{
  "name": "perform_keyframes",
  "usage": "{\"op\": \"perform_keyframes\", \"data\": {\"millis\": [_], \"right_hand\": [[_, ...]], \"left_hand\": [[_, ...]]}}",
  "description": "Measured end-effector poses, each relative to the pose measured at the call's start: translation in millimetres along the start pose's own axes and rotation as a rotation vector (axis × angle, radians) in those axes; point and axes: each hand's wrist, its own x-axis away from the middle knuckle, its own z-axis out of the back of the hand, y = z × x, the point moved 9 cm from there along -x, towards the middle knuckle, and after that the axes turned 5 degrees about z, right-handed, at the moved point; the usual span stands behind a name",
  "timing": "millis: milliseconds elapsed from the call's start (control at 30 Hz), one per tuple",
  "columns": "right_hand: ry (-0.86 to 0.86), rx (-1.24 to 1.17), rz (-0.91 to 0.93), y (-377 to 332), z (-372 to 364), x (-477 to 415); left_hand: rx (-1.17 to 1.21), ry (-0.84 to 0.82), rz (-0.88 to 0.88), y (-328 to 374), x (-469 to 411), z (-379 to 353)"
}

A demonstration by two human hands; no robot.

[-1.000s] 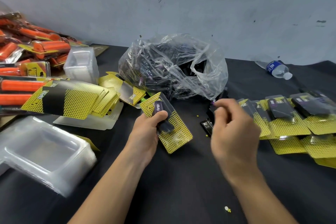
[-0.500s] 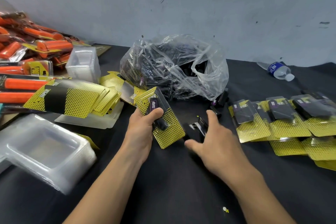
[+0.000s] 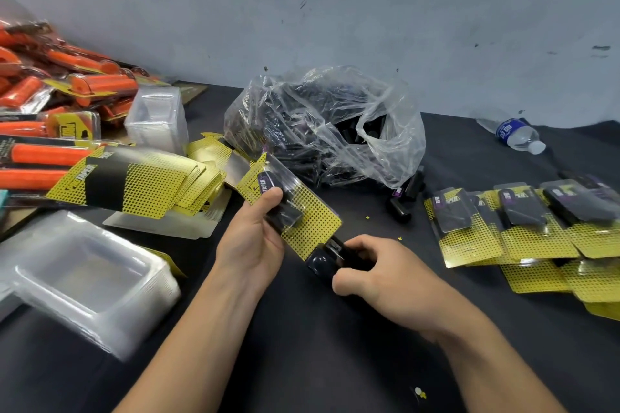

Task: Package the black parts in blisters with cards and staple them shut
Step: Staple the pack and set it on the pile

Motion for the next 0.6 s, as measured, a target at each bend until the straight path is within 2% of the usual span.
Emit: {"op": "perform_keyframes", "data": {"millis": [300, 600], "right_hand": [[-0.076, -0.086, 0.059, -11.2, -8.5, 4.1], [-0.143, -0.295, 0.090, -11.0, -7.4, 4.0]], "left_hand": [[0.049, -0.045, 0.020, 0.8, 6.3, -5.7], [0.041, -0.080, -0.014, 8.0, 8.2, -6.9]]}}
